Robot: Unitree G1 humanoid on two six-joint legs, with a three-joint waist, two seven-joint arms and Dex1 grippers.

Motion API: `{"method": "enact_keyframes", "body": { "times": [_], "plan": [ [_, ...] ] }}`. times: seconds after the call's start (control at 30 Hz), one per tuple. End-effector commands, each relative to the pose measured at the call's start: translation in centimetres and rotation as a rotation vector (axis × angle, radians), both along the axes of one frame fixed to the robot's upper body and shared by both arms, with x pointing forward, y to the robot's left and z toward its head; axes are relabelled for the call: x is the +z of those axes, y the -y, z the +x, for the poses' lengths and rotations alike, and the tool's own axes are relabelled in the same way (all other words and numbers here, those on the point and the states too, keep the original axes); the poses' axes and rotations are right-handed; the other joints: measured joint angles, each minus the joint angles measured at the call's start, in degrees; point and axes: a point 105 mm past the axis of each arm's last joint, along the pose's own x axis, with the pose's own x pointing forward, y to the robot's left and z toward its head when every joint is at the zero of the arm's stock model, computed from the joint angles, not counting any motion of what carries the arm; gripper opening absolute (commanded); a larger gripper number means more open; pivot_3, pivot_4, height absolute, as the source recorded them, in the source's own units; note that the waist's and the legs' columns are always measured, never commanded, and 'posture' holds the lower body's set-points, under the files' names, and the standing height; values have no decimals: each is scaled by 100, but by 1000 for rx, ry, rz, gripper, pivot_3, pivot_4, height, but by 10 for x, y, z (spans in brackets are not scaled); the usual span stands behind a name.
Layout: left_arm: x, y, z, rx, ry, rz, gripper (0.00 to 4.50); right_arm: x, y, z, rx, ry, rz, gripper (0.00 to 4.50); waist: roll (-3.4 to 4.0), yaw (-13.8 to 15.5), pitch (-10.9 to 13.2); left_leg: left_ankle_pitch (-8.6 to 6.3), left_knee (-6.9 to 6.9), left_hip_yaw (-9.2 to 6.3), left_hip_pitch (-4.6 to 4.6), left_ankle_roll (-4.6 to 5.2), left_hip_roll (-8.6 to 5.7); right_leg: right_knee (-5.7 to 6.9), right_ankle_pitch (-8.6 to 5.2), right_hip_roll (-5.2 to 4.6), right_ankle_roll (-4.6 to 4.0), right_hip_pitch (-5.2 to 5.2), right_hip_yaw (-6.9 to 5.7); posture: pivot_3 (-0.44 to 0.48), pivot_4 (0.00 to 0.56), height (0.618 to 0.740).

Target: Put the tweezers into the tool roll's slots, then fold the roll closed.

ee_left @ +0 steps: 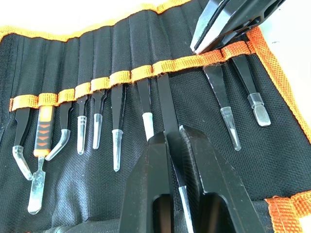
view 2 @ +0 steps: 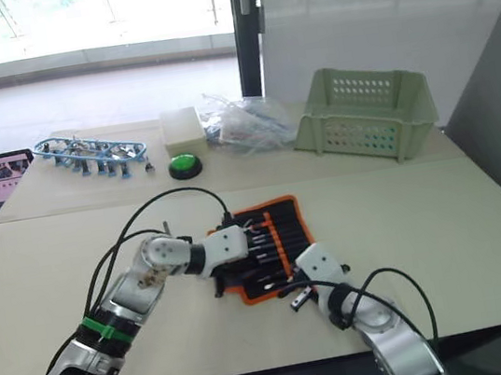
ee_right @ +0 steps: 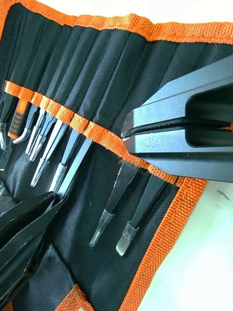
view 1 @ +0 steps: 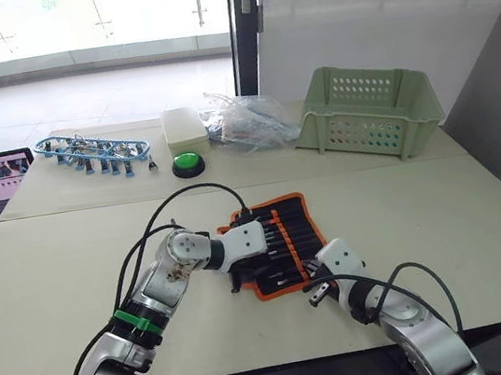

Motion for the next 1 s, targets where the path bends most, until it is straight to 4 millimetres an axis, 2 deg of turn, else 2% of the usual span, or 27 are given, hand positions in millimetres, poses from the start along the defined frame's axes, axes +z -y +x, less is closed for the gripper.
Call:
{"method": "enact_keyframes", "body": {
  "times": [0.03,0.17,0.33,0.5,0.6,0.77,0.83,0.87,1.0],
  "plan": [
    [14,14,6,-22,53,-26,14,-57,6,-25,-14,-256,-54,0,-1,1,0,0,2,0,0,0,0,1,0,0,0,1,0,0,150,725],
    [12,23,11,-22,61,-34,14,-57,5,-25,-15,-256,-52,0,0,6,-1,0,9,-1,0,0,-2,4,0,0,0,3,0,0,150,725],
    [7,45,16,-46,61,-47,14,-56,4,-24,-17,-253,-49,0,1,14,-2,0,24,-5,-3,0,-5,10,2,1,3,6,0,0,150,725],
    [7,56,20,-56,67,-66,14,-55,4,-24,-19,-252,-48,0,7,16,-5,0,30,-5,-4,0,-6,14,3,1,5,8,1,0,150,725],
    [9,58,20,-62,72,-72,14,-55,4,-24,-20,-253,-48,0,7,21,-5,0,38,-8,-4,0,-8,15,5,1,8,12,1,0,150,725],
    [13,49,19,-64,77,-74,14,-56,5,-24,-23,-255,-48,0,8,12,-5,0,42,-10,-5,0,-10,16,6,1,11,14,4,0,150,725],
    [21,45,19,-51,84,-103,14,-57,4,-24,-20,-256,-47,0,9,9,-5,0,42,-10,-5,1,-9,17,6,1,10,12,4,0,150,725],
    [27,42,17,-53,85,-125,902,-57,3,-24,-18,-256,-47,0,9,8,-5,0,42,-10,-5,1,-9,18,6,1,10,12,4,0,150,725],
    [59,15,12,-10,91,-221,2170,-57,3,-23,-15,-254,-47,0,17,-31,-7,0,40,-10,-6,1,-4,22,7,5,10,8,6,0,150,725]
  ]
}}
